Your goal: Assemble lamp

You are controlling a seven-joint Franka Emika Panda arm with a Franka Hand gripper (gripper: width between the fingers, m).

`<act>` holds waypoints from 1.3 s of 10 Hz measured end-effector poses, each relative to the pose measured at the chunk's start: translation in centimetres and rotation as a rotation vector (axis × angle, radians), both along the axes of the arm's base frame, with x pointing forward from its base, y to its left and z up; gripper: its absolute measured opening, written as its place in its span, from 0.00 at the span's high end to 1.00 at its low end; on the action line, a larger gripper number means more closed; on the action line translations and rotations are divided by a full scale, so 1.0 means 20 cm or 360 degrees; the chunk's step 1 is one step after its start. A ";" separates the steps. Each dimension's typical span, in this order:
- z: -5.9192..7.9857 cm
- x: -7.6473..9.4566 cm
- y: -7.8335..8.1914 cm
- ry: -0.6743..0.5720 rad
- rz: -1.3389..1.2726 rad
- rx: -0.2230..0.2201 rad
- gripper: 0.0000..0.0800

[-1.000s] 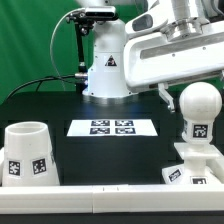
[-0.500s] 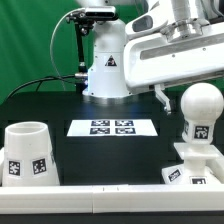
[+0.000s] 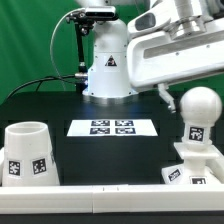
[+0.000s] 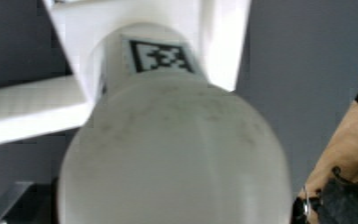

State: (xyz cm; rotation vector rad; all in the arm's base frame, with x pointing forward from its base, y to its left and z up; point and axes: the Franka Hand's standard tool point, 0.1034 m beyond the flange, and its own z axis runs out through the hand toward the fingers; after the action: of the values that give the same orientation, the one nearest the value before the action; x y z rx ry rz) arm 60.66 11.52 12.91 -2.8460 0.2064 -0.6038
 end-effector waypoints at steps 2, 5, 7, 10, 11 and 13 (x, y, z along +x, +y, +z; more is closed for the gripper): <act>-0.02 -0.01 -0.05 0.0214 0.0047 0.0003 0.13; -0.07 -0.08 -0.12 0.0497 0.0091 0.0052 0.13; -0.06 -0.08 -0.10 0.0589 0.0114 0.0088 0.13; -0.06 -0.08 -0.11 0.0595 0.0109 0.0072 0.13; -0.06 -0.06 -0.13 0.0636 0.0107 0.0026 0.13; -0.01 0.00 -0.07 0.0644 0.0046 -0.0079 0.13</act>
Offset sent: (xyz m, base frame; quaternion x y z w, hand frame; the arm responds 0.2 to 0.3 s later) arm -0.0054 -0.0246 -0.0133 -0.0186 -0.1022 -0.0397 0.9938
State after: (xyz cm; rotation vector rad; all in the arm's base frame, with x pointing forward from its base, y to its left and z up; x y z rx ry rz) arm 60.56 10.21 12.71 -2.9839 0.2170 -0.0199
